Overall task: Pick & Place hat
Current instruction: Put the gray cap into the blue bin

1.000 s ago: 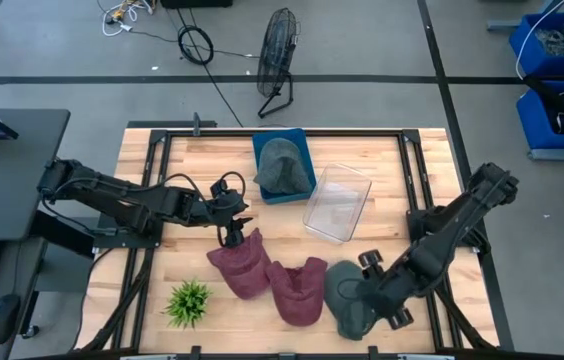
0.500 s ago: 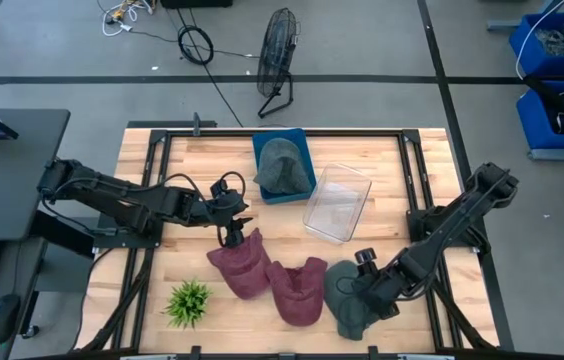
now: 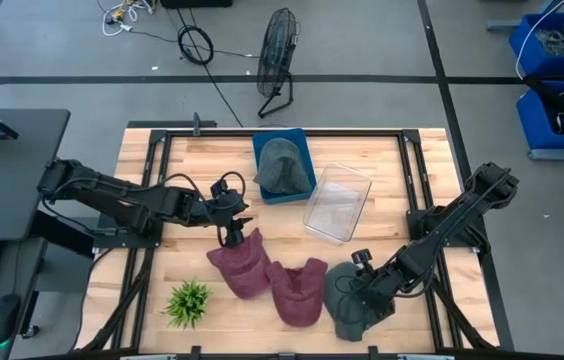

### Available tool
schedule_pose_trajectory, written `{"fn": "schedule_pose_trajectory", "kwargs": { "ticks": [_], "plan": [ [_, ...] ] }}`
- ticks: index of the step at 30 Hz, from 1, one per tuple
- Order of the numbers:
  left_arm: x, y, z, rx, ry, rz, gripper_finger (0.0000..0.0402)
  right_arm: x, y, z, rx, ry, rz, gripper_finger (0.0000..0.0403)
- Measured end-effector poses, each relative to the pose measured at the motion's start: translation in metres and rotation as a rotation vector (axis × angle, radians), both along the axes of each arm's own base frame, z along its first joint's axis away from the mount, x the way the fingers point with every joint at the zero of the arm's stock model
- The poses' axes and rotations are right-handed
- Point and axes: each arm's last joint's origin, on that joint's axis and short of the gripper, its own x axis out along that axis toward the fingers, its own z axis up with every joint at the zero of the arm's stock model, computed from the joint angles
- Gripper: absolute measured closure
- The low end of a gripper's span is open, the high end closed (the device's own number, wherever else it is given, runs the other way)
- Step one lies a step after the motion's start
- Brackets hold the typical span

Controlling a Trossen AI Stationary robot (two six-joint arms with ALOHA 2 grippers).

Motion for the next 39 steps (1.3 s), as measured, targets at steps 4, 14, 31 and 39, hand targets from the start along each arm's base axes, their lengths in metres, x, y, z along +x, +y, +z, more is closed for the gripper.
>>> {"fn": "schedule_pose_trajectory", "kwargs": {
  "ticks": [4, 14, 31, 39],
  "plan": [
    [0.0, 0.0, 0.0, 0.001, 0.0, 0.0, 0.022, 0.0, 0.001, 0.002, 0.032, 0.017, -0.046, 0.0389],
    [0.0, 0.0, 0.0, 0.001, 0.0, -0.001, 0.022, 0.019, 0.019, 0.087, 0.057, -0.011, -0.038, 0.0394],
    [0.0, 0.0, 0.0, 0.004, -0.002, -0.004, 0.022, 0.051, -0.035, 0.184, -0.352, -0.309, -0.225, 0.0399],
    [0.003, 0.0, 0.004, 0.011, -0.055, 0.013, 0.022, 0.088, -0.117, 0.19, -0.587, -0.347, -0.469, 0.0399]
  ]
}}
